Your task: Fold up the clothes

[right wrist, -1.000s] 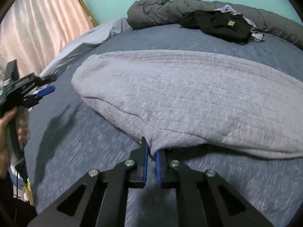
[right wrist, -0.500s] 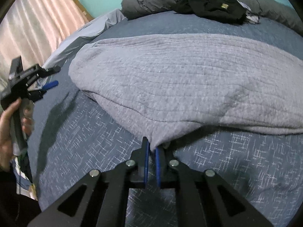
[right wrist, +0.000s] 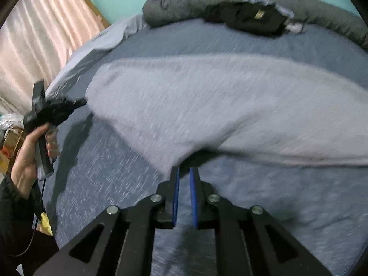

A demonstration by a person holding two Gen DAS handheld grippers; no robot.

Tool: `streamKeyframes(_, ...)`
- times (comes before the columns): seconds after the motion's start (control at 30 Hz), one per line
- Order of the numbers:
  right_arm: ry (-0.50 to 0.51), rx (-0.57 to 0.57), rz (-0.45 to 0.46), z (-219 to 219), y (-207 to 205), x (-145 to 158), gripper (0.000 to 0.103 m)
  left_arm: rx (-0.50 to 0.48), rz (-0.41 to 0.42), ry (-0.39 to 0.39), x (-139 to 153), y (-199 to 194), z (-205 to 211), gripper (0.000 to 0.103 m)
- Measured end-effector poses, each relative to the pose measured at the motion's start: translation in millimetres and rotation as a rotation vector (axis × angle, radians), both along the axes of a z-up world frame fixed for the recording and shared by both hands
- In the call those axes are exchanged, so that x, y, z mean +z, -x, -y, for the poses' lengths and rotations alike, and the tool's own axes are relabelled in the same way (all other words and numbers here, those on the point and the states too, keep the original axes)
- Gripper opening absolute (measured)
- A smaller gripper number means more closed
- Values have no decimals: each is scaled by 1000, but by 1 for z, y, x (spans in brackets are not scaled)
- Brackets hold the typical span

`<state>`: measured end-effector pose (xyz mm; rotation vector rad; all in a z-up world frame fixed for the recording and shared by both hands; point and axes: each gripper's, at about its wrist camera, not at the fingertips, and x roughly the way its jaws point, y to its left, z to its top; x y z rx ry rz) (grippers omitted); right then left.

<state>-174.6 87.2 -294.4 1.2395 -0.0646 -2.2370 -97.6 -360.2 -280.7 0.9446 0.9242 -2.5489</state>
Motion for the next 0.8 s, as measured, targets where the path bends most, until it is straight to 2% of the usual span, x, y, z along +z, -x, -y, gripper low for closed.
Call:
streamKeyframes(0.1, 8, -50, -25, -19, 13, 16, 10, 23, -6, -19, -1, -5, 10, 0)
streamKeyframes(0.2, 0, -69, -25, -27, 19, 16, 11, 19, 5, -130, -11, -7, 16, 0)
streamKeyframes(0.23, 5, -72, -20, -29, 19, 14, 11, 13, 6, -159, -15, -6, 16, 4)
streamKeyframes(0.3, 25, -83, -3, -32, 19, 9, 11, 8, 2, -209, -20, -6, 15, 31)
streamKeyframes(0.33, 31, -87, 6, -32, 18, 6, 11, 10, -7, -223, -20, -6, 14, 58)
streamKeyframes(0.37, 36, -90, 15, -31, 17, 2, 11, 10, -15, -233, -20, -5, 12, 75)
streamKeyframes(0.53, 47, -103, 53, -30, 14, -11, 12, -3, -3, -246, -29, 5, 5, 76)
streamKeyframes(0.67, 68, -97, 47, -28, 13, -10, 12, -14, 22, -252, -40, 14, 2, 74)
streamKeyframes(0.7, 69, -92, 41, -29, 13, -9, 12, -16, 28, -254, -42, 17, 1, 69)
streamKeyframes(0.73, 69, -88, 38, -29, 14, -8, 12, -20, 31, -239, -41, 19, 0, 49)
streamKeyframes(0.77, 69, -85, 35, -30, 14, -7, 12, -24, 31, -212, -38, 21, -1, 39)
streamKeyframes(0.8, 69, -84, 32, -32, 14, -6, 12, -28, 31, -186, -34, 24, -3, 35)
